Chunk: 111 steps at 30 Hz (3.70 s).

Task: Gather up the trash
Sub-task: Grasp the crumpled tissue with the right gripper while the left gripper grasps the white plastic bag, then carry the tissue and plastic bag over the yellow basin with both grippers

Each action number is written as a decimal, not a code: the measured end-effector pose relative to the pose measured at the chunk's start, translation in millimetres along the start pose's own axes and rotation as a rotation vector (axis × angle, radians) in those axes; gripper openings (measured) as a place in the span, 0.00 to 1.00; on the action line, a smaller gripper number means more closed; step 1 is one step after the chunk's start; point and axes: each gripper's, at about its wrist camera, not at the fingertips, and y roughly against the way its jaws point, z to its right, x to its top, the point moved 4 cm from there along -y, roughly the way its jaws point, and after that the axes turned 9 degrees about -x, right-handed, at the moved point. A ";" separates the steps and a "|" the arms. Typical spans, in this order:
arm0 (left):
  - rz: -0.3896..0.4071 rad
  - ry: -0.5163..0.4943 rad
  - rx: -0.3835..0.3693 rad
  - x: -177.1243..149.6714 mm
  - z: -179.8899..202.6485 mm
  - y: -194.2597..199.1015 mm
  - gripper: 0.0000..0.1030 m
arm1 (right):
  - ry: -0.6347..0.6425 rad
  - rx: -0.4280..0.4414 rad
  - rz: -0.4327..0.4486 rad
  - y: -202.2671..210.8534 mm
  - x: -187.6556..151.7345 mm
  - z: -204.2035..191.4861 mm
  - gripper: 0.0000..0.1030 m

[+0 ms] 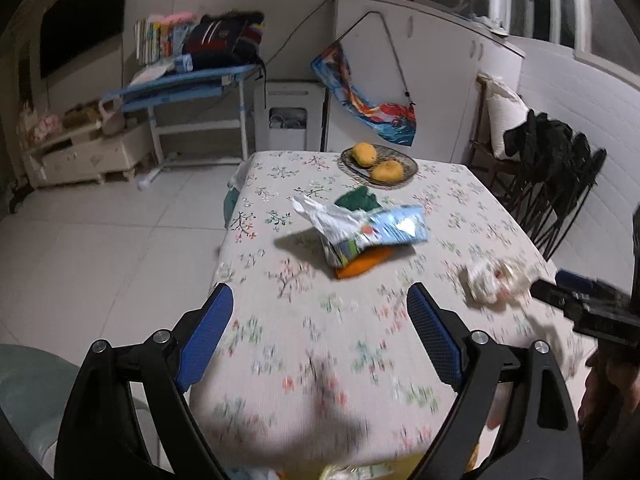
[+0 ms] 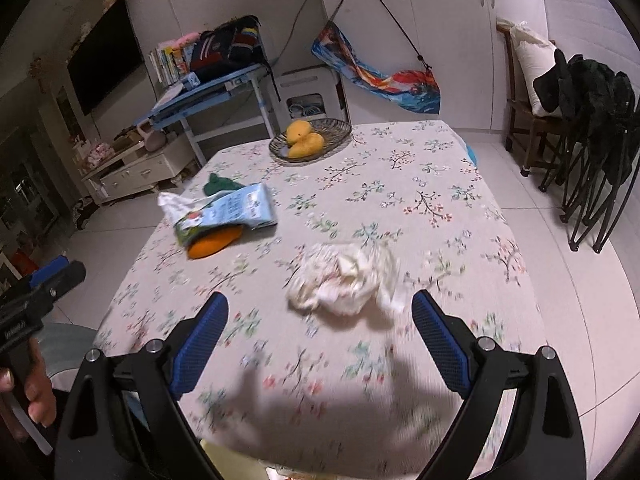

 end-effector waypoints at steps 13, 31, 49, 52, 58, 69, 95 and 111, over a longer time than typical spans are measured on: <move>-0.095 0.003 -0.003 41.3 -3.8 -112.6 0.83 | -0.020 0.009 -0.088 -46.0 2.0 7.7 0.87; -0.183 -0.058 -0.127 40.7 0.3 -136.9 0.07 | 0.030 0.045 -0.145 -56.5 -4.4 0.5 0.66; -0.048 0.475 -0.618 14.7 -44.0 -46.8 0.06 | 0.001 0.087 -0.150 -30.1 -24.5 -0.4 0.43; -0.024 0.544 -0.720 7.7 -46.5 -36.5 0.06 | -0.014 0.092 -0.159 -29.2 -30.3 0.8 0.43; -0.026 0.620 -0.743 -2.6 -57.3 -32.8 0.06 | -0.028 0.094 -0.157 -28.5 -34.7 0.2 0.43; 0.015 0.599 -0.714 -5.5 -60.7 -18.8 0.06 | -0.037 0.103 -0.143 -23.8 -38.7 1.5 0.43; 0.120 0.052 -0.048 -40.1 -5.4 60.8 0.07 | -0.104 0.186 -0.040 22.6 -51.0 -4.7 0.42; 0.134 0.017 -0.002 -63.5 4.0 83.9 0.07 | -0.104 0.234 -0.020 48.8 -70.2 -16.8 0.42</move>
